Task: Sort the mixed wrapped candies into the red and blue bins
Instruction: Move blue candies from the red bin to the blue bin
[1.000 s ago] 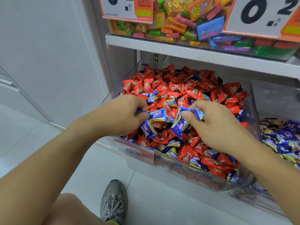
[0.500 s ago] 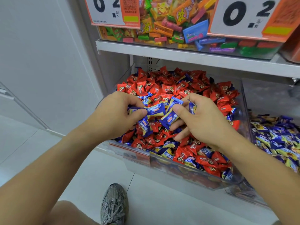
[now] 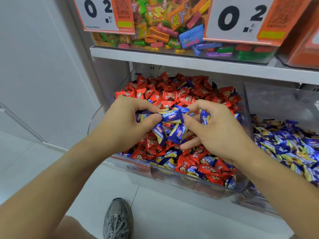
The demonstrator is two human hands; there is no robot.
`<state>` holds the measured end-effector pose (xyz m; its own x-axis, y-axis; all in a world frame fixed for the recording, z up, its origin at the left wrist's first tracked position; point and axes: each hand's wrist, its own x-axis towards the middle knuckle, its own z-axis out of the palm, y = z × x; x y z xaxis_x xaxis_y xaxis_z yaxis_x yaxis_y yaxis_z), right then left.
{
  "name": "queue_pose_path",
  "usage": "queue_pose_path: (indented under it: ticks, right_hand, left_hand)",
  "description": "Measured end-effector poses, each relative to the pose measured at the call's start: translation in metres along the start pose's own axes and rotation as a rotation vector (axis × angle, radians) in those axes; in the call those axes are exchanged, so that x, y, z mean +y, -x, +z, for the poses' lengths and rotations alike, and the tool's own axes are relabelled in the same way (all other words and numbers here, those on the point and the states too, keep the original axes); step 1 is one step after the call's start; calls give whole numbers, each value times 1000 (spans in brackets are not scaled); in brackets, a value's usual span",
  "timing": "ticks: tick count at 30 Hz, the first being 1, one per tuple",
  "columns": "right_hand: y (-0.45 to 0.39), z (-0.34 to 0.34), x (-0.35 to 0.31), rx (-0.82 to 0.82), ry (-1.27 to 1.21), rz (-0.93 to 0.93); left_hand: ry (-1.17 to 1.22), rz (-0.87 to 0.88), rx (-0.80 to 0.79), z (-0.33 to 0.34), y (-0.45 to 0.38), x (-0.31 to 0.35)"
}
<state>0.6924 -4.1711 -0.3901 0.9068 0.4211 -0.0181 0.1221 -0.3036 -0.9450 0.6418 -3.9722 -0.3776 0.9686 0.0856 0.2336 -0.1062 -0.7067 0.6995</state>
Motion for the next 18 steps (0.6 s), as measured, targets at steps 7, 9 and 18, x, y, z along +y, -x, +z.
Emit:
queue_pose_path:
  ticks: [7,9,18]
  right_hand:
    - [31,-66,-4,198,26,-32]
    - [47,-100,-2,280,21,-26]
    - [99,-218,53,233,492,346]
  left_hand:
    - [67,149,10,49,-7,48]
    - [104,196,-4,63,-9,73]
    - [-189,488,-352,172,-51,183]
